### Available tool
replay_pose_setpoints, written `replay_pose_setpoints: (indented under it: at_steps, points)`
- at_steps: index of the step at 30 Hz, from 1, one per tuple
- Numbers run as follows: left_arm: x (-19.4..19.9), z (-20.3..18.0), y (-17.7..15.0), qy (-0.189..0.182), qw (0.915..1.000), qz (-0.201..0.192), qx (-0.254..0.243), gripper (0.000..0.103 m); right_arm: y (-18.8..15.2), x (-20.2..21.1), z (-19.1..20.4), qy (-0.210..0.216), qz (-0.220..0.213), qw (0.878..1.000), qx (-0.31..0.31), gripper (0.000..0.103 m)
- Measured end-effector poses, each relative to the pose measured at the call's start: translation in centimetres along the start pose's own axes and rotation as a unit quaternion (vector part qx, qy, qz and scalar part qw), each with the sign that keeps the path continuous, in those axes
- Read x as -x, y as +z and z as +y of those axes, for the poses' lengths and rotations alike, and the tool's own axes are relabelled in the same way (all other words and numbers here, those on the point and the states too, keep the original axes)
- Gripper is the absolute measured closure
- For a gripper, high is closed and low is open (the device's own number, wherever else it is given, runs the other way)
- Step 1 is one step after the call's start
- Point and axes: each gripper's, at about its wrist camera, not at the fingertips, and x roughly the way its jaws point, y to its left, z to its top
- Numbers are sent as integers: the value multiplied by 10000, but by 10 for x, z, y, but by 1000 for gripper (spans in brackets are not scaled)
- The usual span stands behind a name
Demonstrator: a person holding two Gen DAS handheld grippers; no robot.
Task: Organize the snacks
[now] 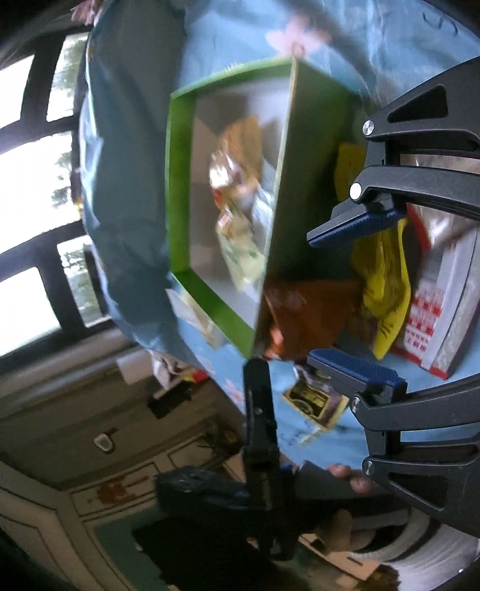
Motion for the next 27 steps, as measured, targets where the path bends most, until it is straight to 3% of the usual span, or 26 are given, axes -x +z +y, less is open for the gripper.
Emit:
replay_pose_setpoints:
  at_steps: [7,10,13,15,20,23,24,27]
  points:
    - [-18,-3,-4,-112,9997,208,-1,2,-1,-31,6,-103,140,9998,89,45]
    - [-25,-2,-5,-158,9994,299,27,8,-1,-38,4,-119,218,9997,64,45]
    - [-31,-1,-6,-174,9991,394,34,17,-1,-44,2,-67,303,9995,11,45]
    - [-35,-1,-7,-198,9987,471,54,32,-1,-46,2,34,314,9995,-21,45]
    - [-36,-1,-8,-160,9987,481,32,35,-2,-48,3,162,373,9992,-35,47]
    - [-34,-2,-9,-166,9987,481,3,37,-2,-48,4,168,362,9992,5,53]
    - [-34,-3,-9,-172,9987,482,-10,38,-3,-47,5,138,350,9993,22,59]
    - [-30,-7,-8,-214,9987,449,-82,38,-2,-44,5,212,284,9994,-2,60]
